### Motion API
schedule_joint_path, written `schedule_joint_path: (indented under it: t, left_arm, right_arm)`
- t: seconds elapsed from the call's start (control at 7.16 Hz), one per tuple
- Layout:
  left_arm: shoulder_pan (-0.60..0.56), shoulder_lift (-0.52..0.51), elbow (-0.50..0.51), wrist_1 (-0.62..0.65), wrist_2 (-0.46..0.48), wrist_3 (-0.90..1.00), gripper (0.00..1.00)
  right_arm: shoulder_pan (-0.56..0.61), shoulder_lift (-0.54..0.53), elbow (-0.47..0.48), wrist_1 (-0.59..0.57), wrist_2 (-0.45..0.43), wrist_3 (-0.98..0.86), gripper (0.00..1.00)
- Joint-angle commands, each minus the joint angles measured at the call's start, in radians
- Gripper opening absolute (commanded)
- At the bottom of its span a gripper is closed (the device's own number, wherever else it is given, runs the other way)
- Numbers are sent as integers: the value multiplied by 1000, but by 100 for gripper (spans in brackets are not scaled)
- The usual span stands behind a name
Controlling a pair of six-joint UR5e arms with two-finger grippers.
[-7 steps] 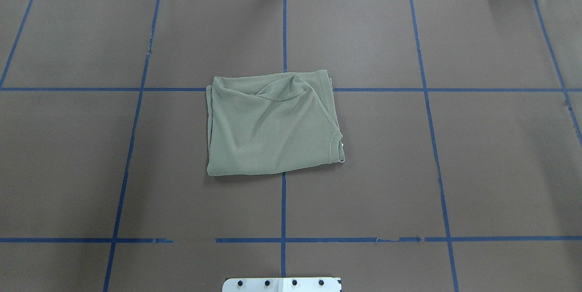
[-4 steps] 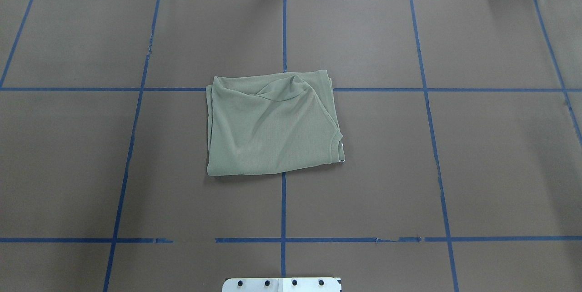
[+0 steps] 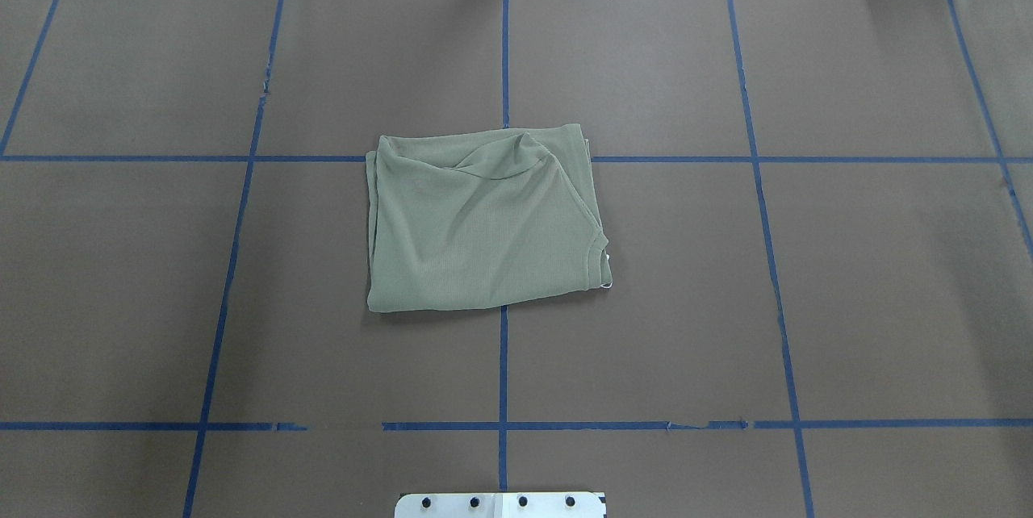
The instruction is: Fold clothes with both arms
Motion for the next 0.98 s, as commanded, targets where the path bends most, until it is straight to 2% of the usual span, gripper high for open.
schedule_joint_path:
  t: [0.0,0.84]
  left_arm:
    - [-1,2,8,2,2,1,100]
    - [-1,15,21,2,3,1,100]
  right_arm:
    - [0,0,0,0,-2,-3,100]
    - [15,9,7,2,-8,0,100]
